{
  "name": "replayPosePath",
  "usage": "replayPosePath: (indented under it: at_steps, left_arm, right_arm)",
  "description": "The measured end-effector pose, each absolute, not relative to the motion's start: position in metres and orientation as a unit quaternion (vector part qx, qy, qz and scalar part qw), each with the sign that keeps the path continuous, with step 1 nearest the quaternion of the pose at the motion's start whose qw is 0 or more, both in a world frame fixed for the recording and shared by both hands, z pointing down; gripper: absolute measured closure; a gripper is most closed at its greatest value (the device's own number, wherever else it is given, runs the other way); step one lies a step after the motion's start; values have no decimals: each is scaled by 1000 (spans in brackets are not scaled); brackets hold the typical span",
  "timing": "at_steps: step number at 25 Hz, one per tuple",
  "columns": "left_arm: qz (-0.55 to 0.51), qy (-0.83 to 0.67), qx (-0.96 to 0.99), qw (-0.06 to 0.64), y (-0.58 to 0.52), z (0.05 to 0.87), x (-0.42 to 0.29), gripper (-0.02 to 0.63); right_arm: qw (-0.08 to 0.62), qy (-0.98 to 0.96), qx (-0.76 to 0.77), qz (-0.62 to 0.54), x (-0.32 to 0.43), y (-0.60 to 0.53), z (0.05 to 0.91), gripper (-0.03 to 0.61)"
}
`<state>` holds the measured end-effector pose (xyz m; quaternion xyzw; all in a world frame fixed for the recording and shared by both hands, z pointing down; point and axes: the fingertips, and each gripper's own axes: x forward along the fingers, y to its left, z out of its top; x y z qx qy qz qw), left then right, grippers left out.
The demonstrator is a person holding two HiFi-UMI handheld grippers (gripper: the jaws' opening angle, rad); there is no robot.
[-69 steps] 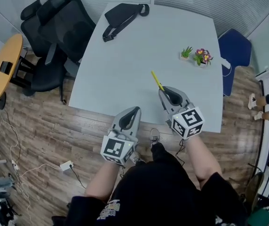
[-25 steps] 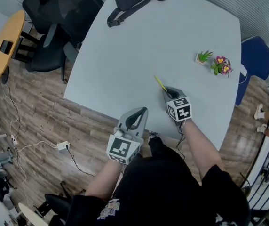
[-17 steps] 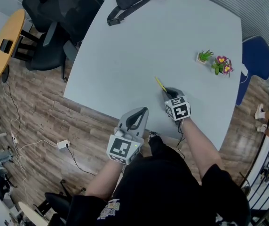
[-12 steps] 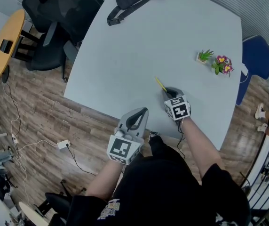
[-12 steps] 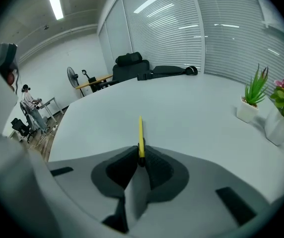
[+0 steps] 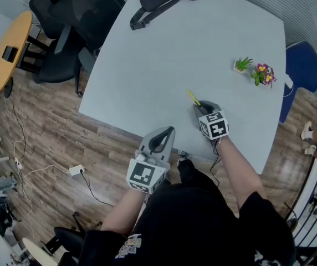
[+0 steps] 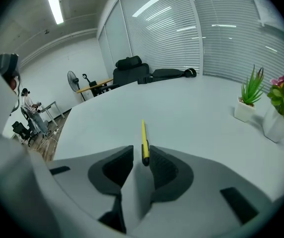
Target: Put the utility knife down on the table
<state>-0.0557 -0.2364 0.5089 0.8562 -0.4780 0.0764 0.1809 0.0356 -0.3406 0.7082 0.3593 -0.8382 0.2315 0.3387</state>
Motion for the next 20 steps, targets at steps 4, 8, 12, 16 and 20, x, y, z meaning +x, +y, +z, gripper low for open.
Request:
replayPosePath:
  at_steps: [4,8,12,16,20]
  left_arm:
    - [76,-478,856,180,-228,503,-60,607]
    - [69,-470,864,165,-218,494,-62,609]
    - [62,-465,870,153,-207,480,-65,607]
    - [56,-467,871,143,-193,468,-73,607]
    - [48,-463,875,136,-172,459,-80,609]
  right_arm:
    - [324,-840,376,220,40,-339,690,471]
    - [303,-845,390,205,38,-334,663,476]
    - [272,-855,400,188,33,-323,628,483]
    - [235,-867,405,167,23,-307,588,488]
    - [200,-877,411,147,13,-285,550,500]
